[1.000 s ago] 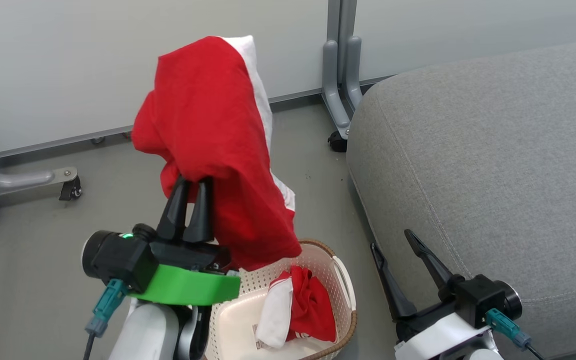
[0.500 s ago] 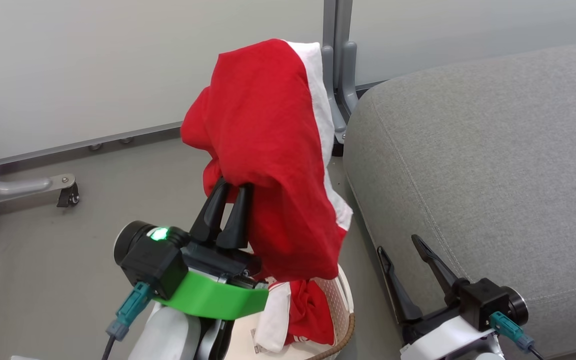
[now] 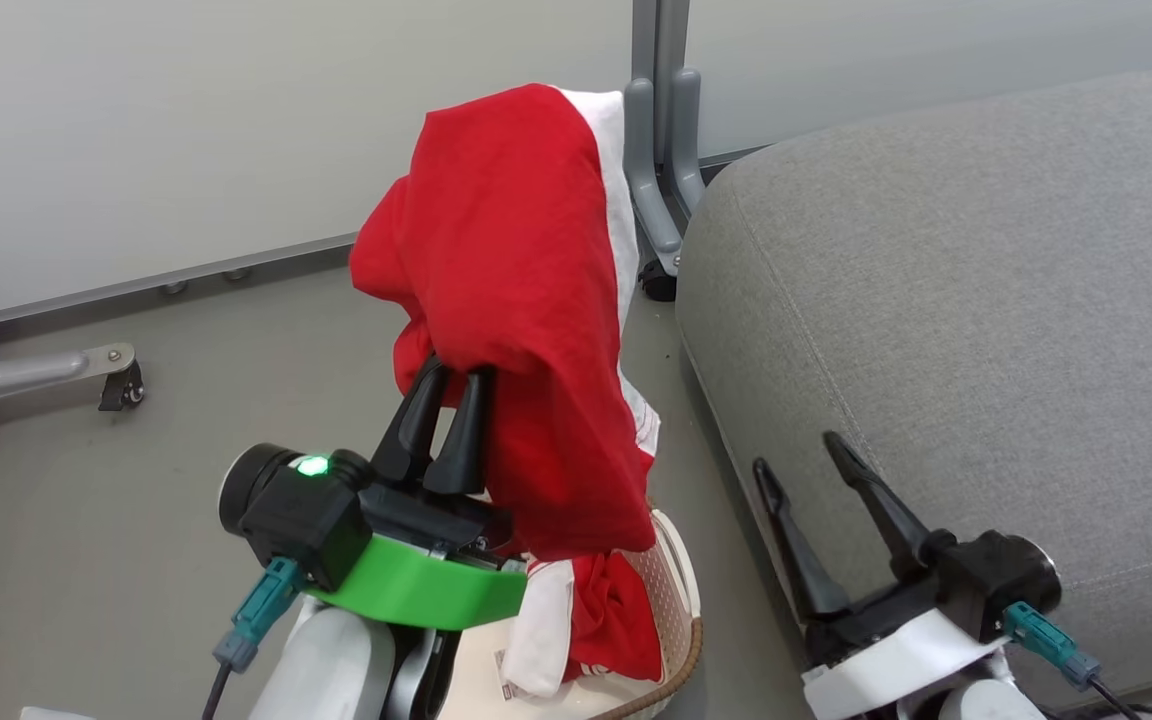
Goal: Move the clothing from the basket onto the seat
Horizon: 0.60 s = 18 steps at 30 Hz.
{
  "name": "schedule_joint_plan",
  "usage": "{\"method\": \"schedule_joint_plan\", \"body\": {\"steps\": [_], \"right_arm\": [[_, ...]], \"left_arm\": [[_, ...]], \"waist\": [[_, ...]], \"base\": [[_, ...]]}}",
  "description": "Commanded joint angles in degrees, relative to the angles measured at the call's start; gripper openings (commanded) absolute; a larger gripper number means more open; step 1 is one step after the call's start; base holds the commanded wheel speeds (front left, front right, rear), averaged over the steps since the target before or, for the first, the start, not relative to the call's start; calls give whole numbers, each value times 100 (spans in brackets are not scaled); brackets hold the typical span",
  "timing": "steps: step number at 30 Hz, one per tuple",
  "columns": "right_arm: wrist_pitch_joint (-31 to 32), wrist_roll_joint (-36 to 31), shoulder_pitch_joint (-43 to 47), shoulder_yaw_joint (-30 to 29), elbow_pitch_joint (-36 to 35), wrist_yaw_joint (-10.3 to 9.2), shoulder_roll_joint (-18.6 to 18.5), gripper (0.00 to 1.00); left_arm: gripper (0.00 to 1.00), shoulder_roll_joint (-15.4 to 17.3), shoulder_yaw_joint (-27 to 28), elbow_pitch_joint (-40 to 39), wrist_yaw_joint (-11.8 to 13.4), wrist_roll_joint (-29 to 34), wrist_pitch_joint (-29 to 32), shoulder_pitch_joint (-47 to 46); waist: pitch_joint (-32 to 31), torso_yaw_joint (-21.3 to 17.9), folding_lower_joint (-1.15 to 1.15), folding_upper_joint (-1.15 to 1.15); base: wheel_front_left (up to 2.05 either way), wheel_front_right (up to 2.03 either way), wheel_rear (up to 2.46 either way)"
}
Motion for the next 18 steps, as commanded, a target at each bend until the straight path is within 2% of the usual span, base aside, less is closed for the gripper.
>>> {"method": "schedule_joint_plan", "body": {"steps": [1,13,18], "right_arm": [[-18,165,-76,198,-163,-8,-96,100],[-18,1083,-513,1970,-1275,-6,-917,100],[-18,925,-732,2115,-1082,-6,-956,100]], "left_arm": [[0,16,32,43,5,23,-3,-66],[0,15,-12,363,94,164,-3,-108],[0,15,-77,390,132,219,-3,-134]], "waist": [[3,-4,0,0],[2,4,0,0],[0,20,0,0]], "base": [[0,0,0],[0,0,0],[0,0,0]]}}
